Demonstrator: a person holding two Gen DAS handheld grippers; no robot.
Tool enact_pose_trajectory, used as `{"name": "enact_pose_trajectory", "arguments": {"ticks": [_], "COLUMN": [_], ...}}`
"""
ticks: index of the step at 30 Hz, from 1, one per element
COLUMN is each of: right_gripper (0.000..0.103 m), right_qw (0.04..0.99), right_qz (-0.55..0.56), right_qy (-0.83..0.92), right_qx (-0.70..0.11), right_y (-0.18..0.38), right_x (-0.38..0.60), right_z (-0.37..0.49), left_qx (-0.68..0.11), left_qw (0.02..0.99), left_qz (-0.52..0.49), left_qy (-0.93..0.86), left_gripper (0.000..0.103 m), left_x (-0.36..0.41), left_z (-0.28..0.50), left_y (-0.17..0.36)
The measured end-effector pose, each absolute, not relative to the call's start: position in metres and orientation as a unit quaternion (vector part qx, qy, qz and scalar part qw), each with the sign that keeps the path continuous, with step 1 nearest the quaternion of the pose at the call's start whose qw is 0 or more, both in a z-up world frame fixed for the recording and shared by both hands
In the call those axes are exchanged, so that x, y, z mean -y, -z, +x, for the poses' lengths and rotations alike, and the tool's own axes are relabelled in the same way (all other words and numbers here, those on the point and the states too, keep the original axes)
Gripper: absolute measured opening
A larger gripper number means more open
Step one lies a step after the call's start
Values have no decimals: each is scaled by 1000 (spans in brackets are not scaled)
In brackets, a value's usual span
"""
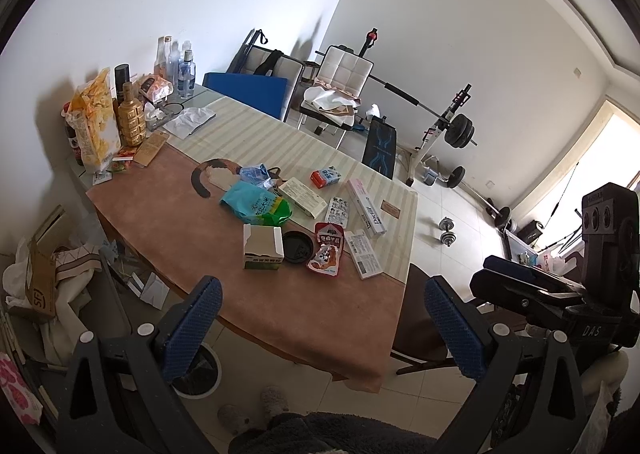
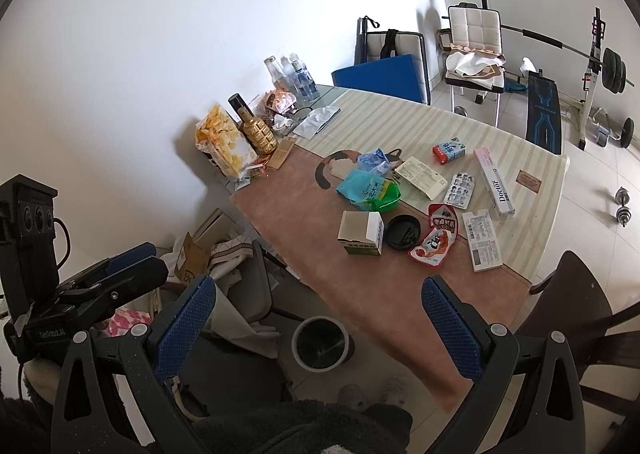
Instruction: Collect trash
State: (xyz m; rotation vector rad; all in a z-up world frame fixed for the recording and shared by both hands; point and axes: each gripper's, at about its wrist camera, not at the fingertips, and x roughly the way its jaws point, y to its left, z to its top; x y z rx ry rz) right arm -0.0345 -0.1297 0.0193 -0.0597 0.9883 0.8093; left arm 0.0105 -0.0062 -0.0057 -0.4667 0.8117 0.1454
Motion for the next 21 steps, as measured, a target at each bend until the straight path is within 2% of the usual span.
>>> {"name": "enact_pose_trajectory", "arguments": {"ticks": [21], "right_gripper": [103], "right_qw": [803], "right_qz": [-28], "right_qy": [-377], "right_qx": [-460], "right_y": [-18], "right_x": [130], "right_z": [-36], "left_qx": [-390], "left_qw": [891], "left_qz": [-223], "left_qy": [-67], "left_gripper": [103], "left_x": [18], "left_z": [17], "left_y": [7]}}
